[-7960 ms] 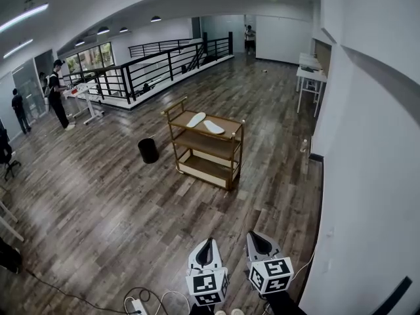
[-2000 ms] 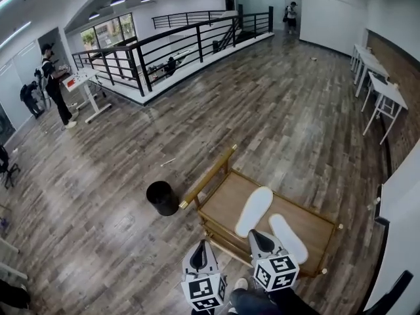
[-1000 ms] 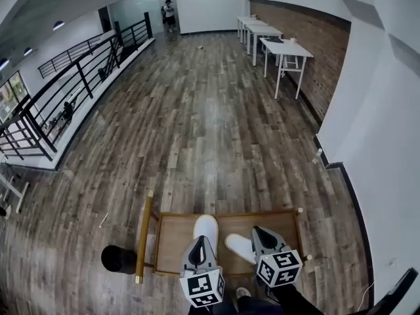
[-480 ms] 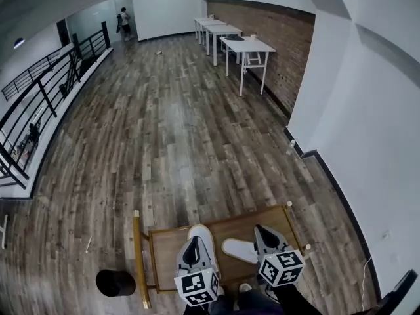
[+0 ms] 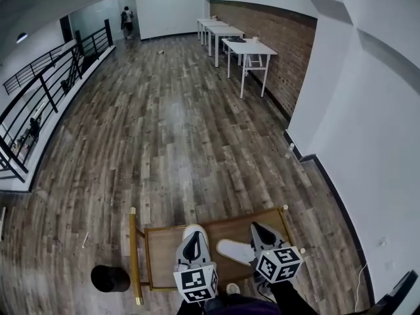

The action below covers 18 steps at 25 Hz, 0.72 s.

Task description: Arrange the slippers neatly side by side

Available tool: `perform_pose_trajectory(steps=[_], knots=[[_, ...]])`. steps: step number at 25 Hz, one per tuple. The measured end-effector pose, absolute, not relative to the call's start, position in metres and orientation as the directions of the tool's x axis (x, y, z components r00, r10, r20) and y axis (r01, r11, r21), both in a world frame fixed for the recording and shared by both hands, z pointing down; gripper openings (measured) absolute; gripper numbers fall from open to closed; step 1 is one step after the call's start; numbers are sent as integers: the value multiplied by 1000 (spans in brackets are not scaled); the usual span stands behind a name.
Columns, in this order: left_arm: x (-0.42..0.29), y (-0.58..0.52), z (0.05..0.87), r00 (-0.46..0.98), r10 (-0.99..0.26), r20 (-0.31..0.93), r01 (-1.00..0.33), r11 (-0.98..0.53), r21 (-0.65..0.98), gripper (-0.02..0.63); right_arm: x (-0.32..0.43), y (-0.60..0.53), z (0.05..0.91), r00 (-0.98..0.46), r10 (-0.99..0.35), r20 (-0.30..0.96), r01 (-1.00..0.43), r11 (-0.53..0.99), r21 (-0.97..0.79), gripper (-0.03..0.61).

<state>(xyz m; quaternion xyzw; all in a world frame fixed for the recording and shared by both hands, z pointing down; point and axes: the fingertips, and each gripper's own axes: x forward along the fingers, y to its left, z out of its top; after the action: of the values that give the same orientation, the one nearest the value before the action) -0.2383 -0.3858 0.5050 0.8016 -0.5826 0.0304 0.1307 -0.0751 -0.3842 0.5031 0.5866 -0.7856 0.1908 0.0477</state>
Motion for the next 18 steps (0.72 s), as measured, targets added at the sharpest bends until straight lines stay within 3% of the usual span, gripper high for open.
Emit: perform_pose_trajectory(steps=[10,18], knots=[[-252,-399,495,242,-954,176,-963,-214,164,-11,-81,-397,503,-353,-888,294,-927,290,-238,-2],[-257,-398,504,224,-955,193,-967,-193,168,-11,-32,-398,519,-316,-887,336,-937,238,-255,-2]])
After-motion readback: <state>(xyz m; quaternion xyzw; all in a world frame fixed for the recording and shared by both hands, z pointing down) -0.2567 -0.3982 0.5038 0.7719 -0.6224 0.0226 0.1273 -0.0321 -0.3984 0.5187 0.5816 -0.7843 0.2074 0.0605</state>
